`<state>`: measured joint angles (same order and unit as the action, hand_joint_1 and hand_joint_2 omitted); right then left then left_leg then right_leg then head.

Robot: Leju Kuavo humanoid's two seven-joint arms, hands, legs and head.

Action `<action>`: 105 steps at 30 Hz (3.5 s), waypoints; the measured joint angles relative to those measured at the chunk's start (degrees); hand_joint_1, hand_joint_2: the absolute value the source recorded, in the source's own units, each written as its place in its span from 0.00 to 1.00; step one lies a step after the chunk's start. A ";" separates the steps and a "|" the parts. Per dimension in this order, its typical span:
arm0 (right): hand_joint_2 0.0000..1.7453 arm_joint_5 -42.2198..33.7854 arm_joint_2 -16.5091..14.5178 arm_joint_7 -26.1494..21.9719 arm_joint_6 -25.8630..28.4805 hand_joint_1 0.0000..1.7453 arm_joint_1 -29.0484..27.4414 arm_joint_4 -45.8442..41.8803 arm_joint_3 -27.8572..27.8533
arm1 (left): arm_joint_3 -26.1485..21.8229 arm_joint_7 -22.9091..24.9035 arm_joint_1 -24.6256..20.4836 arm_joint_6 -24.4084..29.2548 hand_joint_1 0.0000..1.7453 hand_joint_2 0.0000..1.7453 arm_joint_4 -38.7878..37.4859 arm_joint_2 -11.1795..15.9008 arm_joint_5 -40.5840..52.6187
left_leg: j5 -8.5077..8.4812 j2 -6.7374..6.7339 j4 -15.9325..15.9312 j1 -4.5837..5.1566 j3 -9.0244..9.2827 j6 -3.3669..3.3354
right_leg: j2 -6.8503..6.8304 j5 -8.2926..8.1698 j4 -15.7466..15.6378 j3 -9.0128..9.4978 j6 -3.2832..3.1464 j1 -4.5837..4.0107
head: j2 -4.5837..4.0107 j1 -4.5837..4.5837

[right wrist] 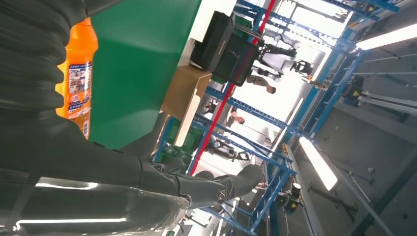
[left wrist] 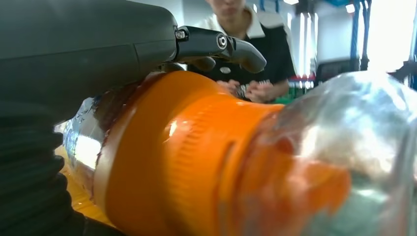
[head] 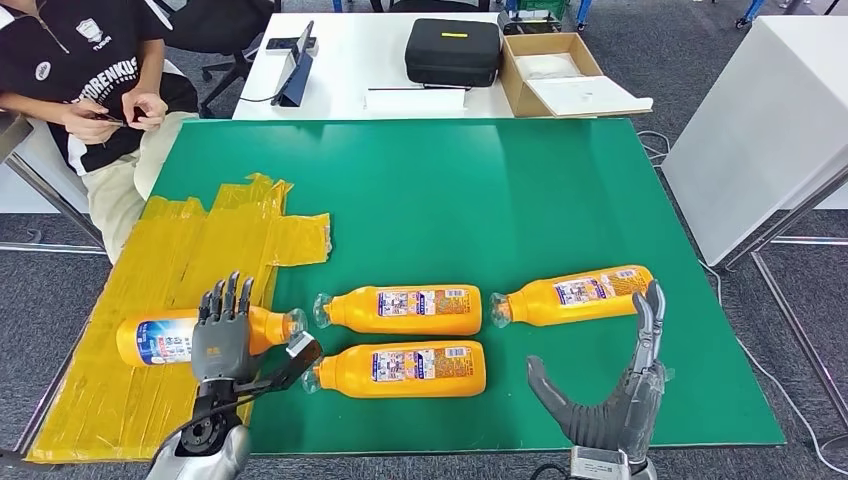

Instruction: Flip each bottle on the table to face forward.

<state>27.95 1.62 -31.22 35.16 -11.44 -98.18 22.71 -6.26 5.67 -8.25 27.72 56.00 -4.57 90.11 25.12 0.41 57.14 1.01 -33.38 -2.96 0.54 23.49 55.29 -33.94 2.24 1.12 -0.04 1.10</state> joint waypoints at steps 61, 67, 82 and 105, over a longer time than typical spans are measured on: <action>1.00 12.85 -4.71 3.71 2.11 0.00 -1.80 0.09 -4.26 | 12.43 -14.13 8.51 5.11 0.00 1.00 35.60 2.82 -30.29 | 0.08 -0.03 0.02 0.01 -0.11 0.05 | 0.02 0.06 0.00 -0.15 -0.03 0.00 | 0.01 0.01; 1.00 37.45 -5.67 12.66 2.37 0.00 -1.75 -2.27 -9.69 | 11.86 -27.12 12.33 -5.97 0.00 1.00 40.28 0.23 -57.09 | 0.14 -0.04 0.01 0.00 -0.11 0.08 | 0.01 0.10 0.00 -0.14 -0.04 -0.01 | 0.00 0.00; 1.00 56.22 7.07 30.93 -3.14 0.00 8.28 10.36 -12.46 | 9.13 -32.02 15.02 -12.58 0.00 1.00 37.19 -3.83 -66.92 | 0.09 -0.02 0.04 0.06 -0.11 -0.01 | 0.00 0.06 0.00 -0.09 0.00 0.02 | 0.01 0.01; 1.00 45.56 15.21 22.62 -24.92 0.00 31.26 47.92 -5.20 | 7.80 -36.86 11.39 -13.87 0.00 1.00 26.27 -3.88 -72.70 | 0.01 -0.01 0.05 0.07 -0.16 -0.12 | -0.04 0.02 0.01 -0.11 0.04 0.02 | 0.01 0.01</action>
<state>73.50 16.83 -8.61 10.24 19.81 -50.26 17.52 1.54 -31.19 3.14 13.85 82.27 -8.45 17.41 25.13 0.40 57.19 1.08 -33.55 -3.09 0.50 23.51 55.30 -34.06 2.29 1.13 -0.04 1.10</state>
